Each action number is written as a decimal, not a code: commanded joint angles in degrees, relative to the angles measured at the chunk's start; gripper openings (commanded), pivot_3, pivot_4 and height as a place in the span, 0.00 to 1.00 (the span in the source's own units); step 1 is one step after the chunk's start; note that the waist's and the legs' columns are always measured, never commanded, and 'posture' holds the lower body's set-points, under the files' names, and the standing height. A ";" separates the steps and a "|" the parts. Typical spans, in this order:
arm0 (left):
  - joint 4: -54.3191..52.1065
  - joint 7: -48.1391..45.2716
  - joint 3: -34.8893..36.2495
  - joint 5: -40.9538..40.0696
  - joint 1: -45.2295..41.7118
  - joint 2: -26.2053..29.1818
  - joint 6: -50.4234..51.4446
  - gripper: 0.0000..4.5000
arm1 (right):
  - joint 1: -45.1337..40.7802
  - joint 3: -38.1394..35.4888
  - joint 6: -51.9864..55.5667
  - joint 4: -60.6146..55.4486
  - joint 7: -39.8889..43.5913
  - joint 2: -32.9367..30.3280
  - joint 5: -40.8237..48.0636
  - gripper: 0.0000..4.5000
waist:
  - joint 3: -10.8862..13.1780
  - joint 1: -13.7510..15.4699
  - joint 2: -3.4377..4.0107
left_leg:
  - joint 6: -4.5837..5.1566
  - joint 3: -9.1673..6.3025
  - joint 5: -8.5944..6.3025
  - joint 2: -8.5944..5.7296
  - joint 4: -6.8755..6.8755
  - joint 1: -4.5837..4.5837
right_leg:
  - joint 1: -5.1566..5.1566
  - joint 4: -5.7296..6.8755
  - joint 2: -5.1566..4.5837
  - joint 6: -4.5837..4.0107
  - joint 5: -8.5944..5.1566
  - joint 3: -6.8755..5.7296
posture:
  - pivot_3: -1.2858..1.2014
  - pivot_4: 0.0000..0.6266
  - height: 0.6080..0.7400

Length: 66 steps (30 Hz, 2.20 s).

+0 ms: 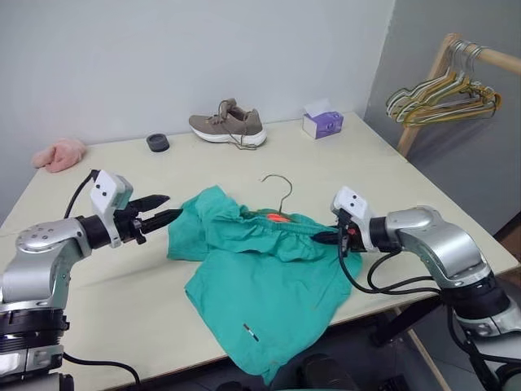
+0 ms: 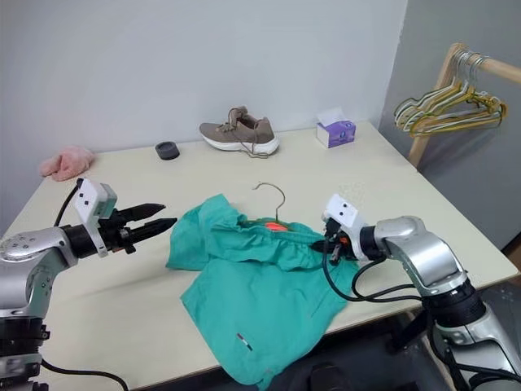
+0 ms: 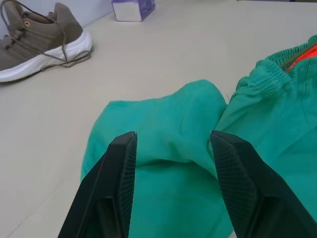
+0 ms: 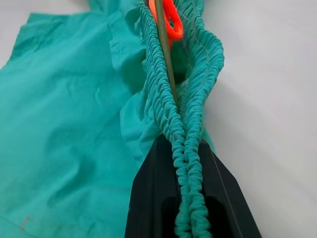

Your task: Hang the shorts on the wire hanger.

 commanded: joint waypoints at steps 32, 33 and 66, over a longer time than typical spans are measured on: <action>6.65 -4.17 -18.40 12.13 -6.43 -8.27 -14.82 0.13 | -0.52 5.68 -9.35 -3.63 0.03 0.13 -5.04 0.33 | -0.06 -1.19 -0.04 | 0.00 0.01 0.00 0.00 0.07 0.00 | 0.05 0.01 -0.01 0.02 0.01 -0.02 | 0.39 0.00 1.00; 6.74 -4.57 -18.56 12.02 -6.53 -8.45 -14.71 0.07 | -0.50 5.67 -9.50 -3.61 0.10 0.18 -5.09 0.33 | -0.06 -1.20 -0.05 | 0.00 0.00 0.00 0.00 0.07 0.00 | 0.05 0.01 -0.01 0.02 0.01 -0.03 | 0.39 0.00 1.00; 4.90 -4.75 -17.31 12.31 -5.95 -7.83 -13.21 0.00 | -2.74 10.76 -19.60 13.31 4.81 2.84 -14.53 0.01 | -0.11 -1.26 -0.10 | 0.02 -0.05 -0.01 -0.02 0.53 0.00 | 0.22 0.07 -0.01 0.10 0.06 -0.08 | 0.40 0.00 1.00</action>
